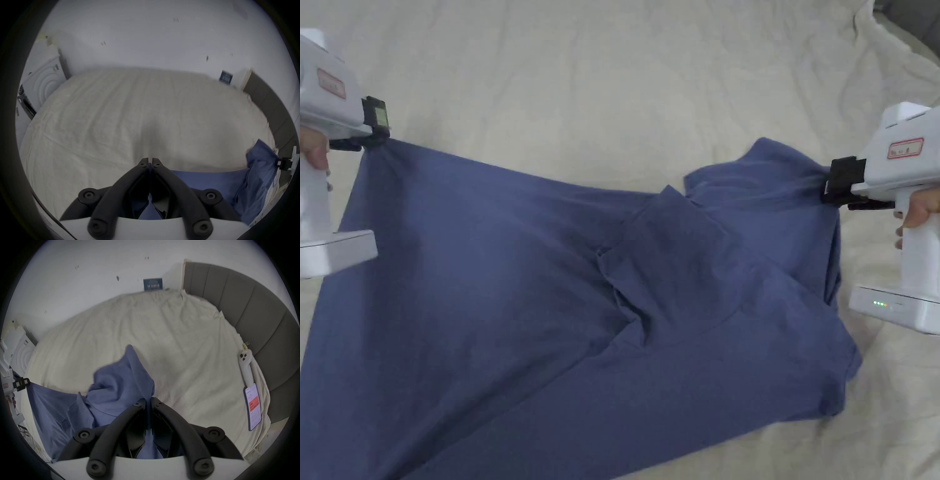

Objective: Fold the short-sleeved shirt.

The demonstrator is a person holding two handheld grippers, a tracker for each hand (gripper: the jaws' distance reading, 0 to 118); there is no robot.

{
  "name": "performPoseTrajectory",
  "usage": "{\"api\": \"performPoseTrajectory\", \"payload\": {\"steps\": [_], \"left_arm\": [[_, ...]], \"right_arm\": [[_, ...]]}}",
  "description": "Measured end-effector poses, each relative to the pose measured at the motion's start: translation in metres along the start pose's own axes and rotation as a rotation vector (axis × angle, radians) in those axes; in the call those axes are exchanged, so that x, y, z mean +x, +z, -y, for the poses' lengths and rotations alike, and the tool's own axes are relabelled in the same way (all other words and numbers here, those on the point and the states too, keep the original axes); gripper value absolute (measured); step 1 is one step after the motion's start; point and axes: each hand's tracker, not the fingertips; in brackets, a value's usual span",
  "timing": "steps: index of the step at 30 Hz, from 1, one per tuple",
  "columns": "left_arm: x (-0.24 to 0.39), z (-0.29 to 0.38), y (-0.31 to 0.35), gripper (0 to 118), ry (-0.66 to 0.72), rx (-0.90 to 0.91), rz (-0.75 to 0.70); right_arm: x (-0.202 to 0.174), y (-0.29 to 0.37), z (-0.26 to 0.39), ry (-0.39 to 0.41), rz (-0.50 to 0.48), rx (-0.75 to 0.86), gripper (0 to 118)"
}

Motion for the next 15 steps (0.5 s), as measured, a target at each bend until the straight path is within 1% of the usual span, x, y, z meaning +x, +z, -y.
{"api": "performPoseTrajectory", "payload": {"steps": [4, 9, 13, 15], "left_arm": [[-0.009, 0.001, 0.082, 0, 0.016, 0.144, -0.041], [-0.028, 0.009, 0.181, 0, 0.123, 0.330, -0.054], [-0.039, 0.009, 0.250, 0, 0.175, 0.449, -0.030], [-0.042, 0.003, 0.273, 0, 0.166, 0.491, -0.032]], "right_arm": [[0.001, 0.066, -0.006, -0.016, -0.028, 0.104, 4], [0.001, 0.149, -0.012, -0.007, -0.085, 0.238, 4], [-0.001, 0.216, -0.014, -0.005, -0.136, 0.350, 4], [-0.003, 0.242, -0.015, 0.006, -0.142, 0.386, 4]]}}
